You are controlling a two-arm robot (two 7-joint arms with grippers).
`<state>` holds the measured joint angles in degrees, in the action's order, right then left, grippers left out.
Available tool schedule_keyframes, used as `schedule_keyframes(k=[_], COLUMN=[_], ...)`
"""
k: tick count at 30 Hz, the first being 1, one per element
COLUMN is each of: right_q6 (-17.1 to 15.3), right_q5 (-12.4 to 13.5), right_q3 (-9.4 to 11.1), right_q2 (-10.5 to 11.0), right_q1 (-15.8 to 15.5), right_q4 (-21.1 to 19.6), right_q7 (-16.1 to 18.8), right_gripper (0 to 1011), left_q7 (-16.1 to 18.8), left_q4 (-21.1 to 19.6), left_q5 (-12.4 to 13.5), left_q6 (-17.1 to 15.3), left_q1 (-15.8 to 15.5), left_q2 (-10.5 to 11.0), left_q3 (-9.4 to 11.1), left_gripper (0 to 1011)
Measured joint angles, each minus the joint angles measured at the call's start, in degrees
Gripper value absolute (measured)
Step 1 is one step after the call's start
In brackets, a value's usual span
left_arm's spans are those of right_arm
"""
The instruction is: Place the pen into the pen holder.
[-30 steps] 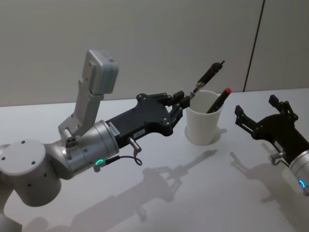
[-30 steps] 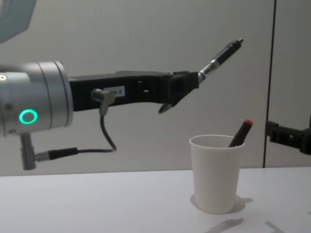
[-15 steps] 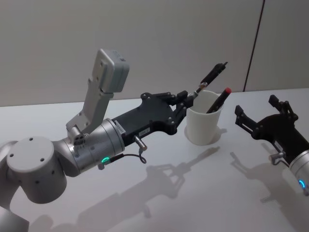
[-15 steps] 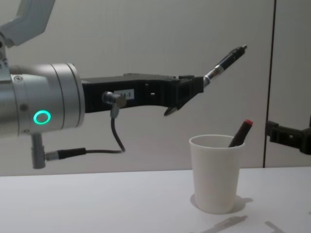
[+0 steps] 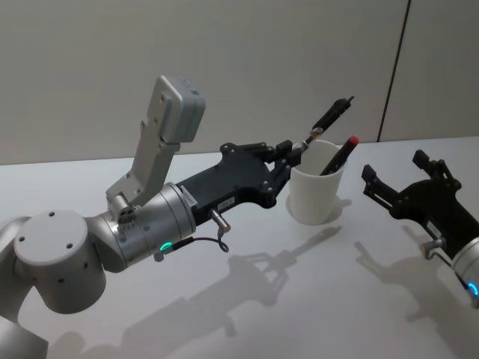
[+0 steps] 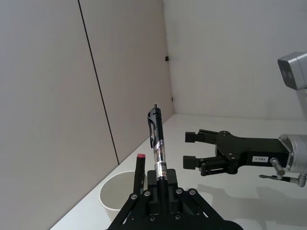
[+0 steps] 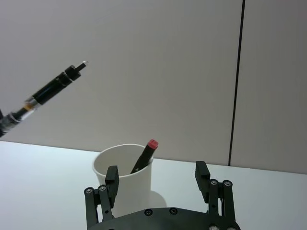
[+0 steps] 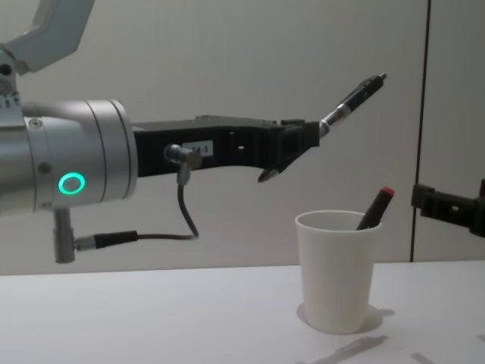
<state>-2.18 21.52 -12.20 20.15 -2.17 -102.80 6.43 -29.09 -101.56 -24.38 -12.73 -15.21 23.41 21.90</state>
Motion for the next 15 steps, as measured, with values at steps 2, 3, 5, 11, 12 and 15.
schedule_keyframes(k=[2, 3, 5, 11, 12, 15], right_q6=[-0.1, -0.1, -0.2, -0.3, -0.3, -0.4], right_q5=[1.0, 2.0, 3.6, 7.9, 9.1, 11.7], right_q3=[0.2, 0.3, 0.6, 1.1, 1.3, 1.6], right_q2=[0.3, 0.5, 0.9, 1.7, 1.9, 2.2], right_q1=[-0.4, -0.8, -1.6, -3.2, -3.6, -4.5], right_q4=[-0.5, -0.9, -1.7, -3.5, -3.9, -4.8], right_q7=[0.4, 0.8, 1.3, 2.3, 2.5, 2.7], right_gripper=[1002, 1001, 1002, 1002, 1002, 1002], left_q7=[0.0, 0.0, 0.0, 0.1, 0.1, 0.1], left_q4=[0.0, 0.0, 0.0, 0.1, 0.1, 0.1], left_q5=[0.0, 0.1, 0.1, 0.2, 0.2, 0.2], left_q6=[0.0, 0.0, 0.0, -0.1, -0.1, -0.1], left_q1=[0.0, 0.0, 0.0, -0.1, -0.1, -0.1], left_q2=[0.0, 0.0, 0.0, -0.1, -0.1, -0.1], left_q3=[0.0, 0.0, 0.0, 0.1, 0.1, 0.1], left_gripper=[115, 116, 116, 116, 116, 115])
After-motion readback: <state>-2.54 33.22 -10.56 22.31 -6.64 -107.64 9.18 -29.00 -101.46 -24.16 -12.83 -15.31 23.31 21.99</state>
